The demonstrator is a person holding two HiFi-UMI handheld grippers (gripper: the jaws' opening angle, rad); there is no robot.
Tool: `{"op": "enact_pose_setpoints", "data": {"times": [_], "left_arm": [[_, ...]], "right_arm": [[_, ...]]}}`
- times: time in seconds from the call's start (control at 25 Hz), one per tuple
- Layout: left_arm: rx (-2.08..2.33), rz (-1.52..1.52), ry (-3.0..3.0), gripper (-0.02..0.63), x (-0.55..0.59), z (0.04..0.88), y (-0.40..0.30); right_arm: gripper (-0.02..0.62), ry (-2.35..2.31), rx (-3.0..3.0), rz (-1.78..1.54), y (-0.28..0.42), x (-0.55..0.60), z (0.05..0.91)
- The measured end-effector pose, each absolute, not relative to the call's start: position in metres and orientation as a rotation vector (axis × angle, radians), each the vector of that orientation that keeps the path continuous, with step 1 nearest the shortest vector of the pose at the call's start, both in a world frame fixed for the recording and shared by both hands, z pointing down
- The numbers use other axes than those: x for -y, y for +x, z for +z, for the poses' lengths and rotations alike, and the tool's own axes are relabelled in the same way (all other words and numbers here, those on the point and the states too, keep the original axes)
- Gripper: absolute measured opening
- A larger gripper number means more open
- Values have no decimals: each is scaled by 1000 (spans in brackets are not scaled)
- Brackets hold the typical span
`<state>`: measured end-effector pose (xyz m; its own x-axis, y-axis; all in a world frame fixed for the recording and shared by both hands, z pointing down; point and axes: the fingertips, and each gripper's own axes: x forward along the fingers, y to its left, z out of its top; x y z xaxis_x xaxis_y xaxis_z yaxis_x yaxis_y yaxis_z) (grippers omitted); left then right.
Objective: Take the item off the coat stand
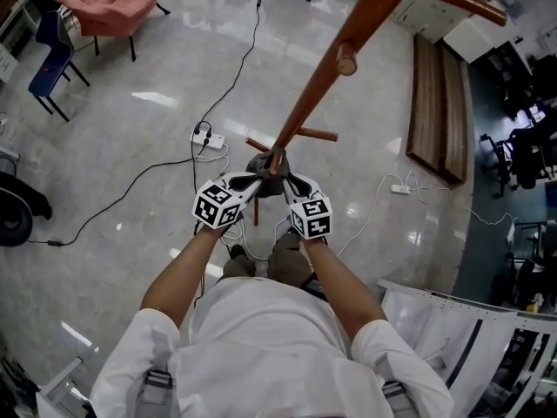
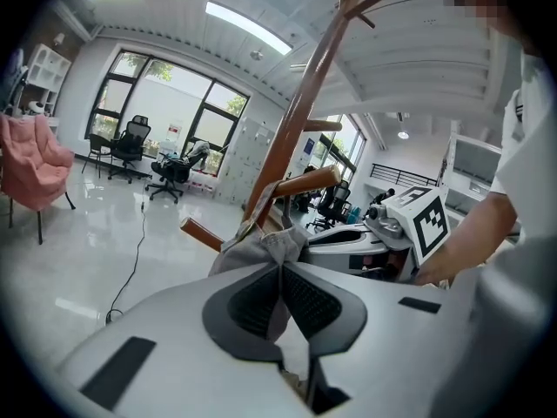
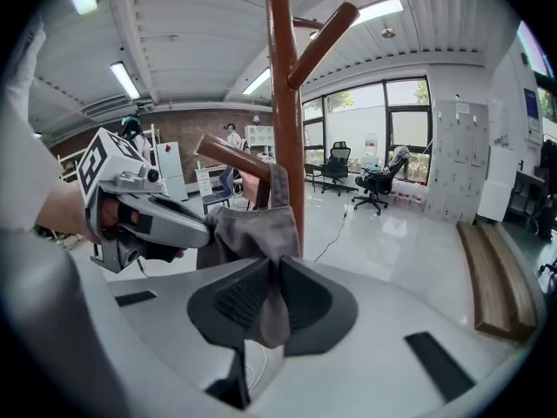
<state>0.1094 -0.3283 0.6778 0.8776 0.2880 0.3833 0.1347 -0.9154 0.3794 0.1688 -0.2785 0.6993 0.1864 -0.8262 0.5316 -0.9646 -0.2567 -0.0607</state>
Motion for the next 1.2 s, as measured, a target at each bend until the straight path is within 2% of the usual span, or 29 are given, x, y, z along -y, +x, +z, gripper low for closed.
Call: {"op": "enact_pose_setpoints", "data": {"times": [1.2], "left_arm": [[-295, 454, 2764, 26, 292, 608, 33]], "right_arm": [[41, 2242, 1921, 628, 91, 234, 628]]}}
